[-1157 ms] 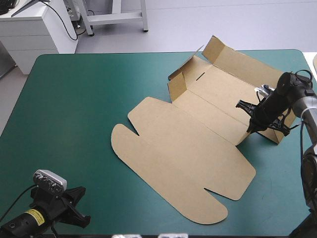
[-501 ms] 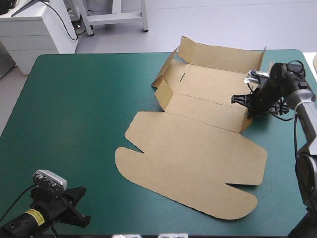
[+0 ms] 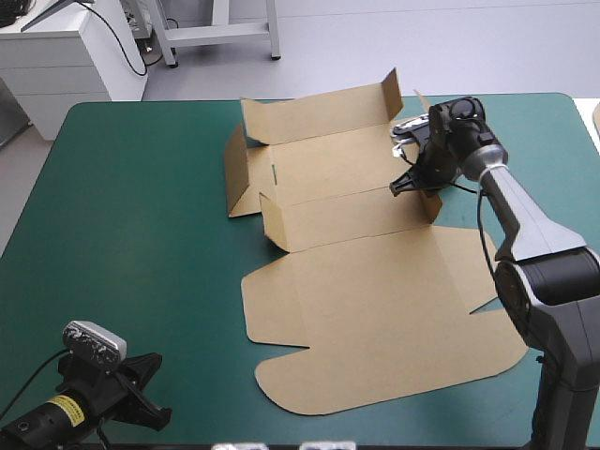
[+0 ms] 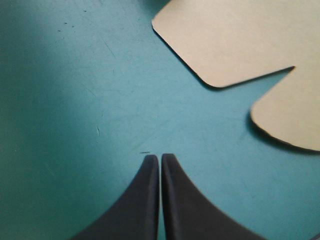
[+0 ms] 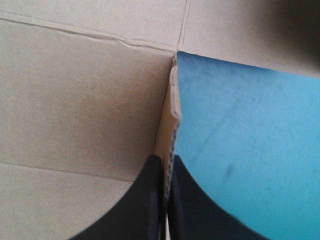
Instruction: Fold the box
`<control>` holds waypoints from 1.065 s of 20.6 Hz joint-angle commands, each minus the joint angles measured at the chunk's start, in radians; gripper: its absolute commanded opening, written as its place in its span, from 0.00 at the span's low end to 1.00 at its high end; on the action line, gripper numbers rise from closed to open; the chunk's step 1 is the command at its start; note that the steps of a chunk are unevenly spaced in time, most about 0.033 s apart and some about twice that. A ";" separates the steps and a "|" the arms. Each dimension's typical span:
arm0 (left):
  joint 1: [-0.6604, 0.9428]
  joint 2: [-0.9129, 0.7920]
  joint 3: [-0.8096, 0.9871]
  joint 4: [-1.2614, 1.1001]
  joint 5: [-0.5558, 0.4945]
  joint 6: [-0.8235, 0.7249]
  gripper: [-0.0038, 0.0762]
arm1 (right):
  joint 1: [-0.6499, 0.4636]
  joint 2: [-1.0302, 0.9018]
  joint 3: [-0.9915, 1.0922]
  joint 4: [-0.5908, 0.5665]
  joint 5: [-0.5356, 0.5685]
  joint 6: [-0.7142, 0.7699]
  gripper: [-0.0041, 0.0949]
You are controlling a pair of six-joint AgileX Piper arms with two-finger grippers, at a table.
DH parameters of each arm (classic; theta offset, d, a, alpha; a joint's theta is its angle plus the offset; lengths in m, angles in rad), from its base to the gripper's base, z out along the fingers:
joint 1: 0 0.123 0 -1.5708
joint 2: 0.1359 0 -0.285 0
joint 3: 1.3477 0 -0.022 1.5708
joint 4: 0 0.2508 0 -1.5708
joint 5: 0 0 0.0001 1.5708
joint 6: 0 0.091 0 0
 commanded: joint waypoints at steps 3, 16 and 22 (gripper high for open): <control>-0.002 0.008 -0.033 -0.019 -0.059 -0.009 0.04 | 0.099 0.009 -0.155 -0.035 -0.080 -0.206 0.02; -0.002 0.008 -0.033 -0.019 -0.059 -0.009 0.04 | 0.411 0.020 -0.168 0.046 -0.258 -0.838 0.02; -0.002 0.008 -0.033 -0.019 -0.059 -0.009 0.04 | 0.424 0.020 -0.165 0.115 -0.176 -0.826 0.02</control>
